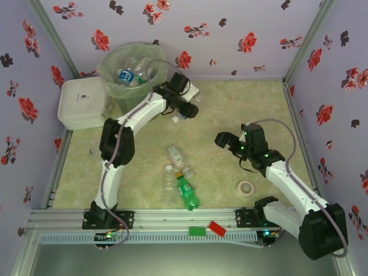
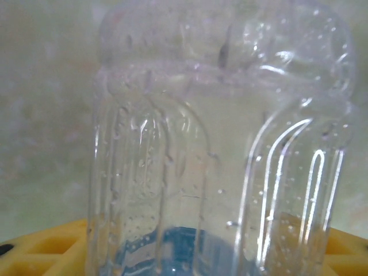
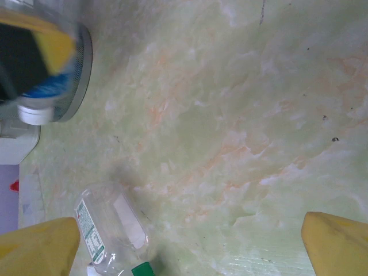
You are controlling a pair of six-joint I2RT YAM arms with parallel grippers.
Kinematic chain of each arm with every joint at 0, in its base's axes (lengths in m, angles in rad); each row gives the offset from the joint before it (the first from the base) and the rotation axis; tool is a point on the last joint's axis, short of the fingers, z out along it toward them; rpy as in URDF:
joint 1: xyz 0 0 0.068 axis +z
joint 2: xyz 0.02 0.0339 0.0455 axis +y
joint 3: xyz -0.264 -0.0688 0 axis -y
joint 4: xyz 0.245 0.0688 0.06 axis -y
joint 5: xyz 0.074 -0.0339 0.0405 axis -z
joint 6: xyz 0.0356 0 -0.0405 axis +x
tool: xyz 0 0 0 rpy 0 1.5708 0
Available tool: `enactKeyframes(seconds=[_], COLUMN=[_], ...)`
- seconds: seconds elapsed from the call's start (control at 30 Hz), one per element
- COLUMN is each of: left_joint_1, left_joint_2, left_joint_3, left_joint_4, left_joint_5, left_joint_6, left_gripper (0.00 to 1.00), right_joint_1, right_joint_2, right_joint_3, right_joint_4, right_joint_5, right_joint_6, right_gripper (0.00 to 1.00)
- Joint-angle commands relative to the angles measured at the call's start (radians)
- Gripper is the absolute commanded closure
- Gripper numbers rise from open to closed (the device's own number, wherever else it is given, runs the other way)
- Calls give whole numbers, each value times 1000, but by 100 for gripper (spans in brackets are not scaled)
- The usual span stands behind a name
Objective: Put the plastic bottles in the bin
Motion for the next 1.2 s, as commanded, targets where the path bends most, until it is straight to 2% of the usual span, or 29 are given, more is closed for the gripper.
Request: enactKeyframes(seconds=[0.0, 0.13, 0.23, 0.3, 0.47, 0.7, 1.0, 1.03, 1.07, 1.1, 1.13, 1.17], left_joint_1=[39, 104, 167, 212, 330, 461, 500, 500, 501, 500, 500, 500], left_joint_2=[-123, -207, -252, -273, -329, -397, -367, -358, -345, -331, -314, -300], left_joint_3=[47, 81, 115, 137, 149, 29, -47, -44, -39, -26, -5, 24], left_joint_4=[71, 109, 119, 120, 124, 168, 137, 133, 130, 122, 102, 79], left_joint_5=[58, 99, 103, 102, 84, 5, -35, -35, -35, -32, -29, -27], left_joint_6=[-65, -148, -179, -195, -250, -324, -318, -321, -323, -326, -333, -339], left_gripper=[71, 86, 90, 100, 100, 100, 100, 99, 93, 77, 48, 28], right_joint_1=[3, 3, 4, 4, 3, 3, 4, 7, 10, 9, 10, 11], right_joint_2=[-21, -11, 19, 46, 117, 156, 135, 128, 121, 113, 105, 99], right_joint_3=[10, 37, 63, 71, 65, 59, 61, 56, 52, 47, 41, 40], right_joint_4=[27, 24, 19, 27, 95, 139, 129, 129, 128, 126, 124, 118], right_joint_5=[9, 5, 3, 1, -33, -71, -55, -52, -47, -41, -34, -25], right_joint_6=[21, 9, -13, -21, -5, 25, 29, 32, 36, 38, 41, 39], right_gripper=[0, 0, 0, 0, 0, 0, 0, 0, 0, 0, 0, 0])
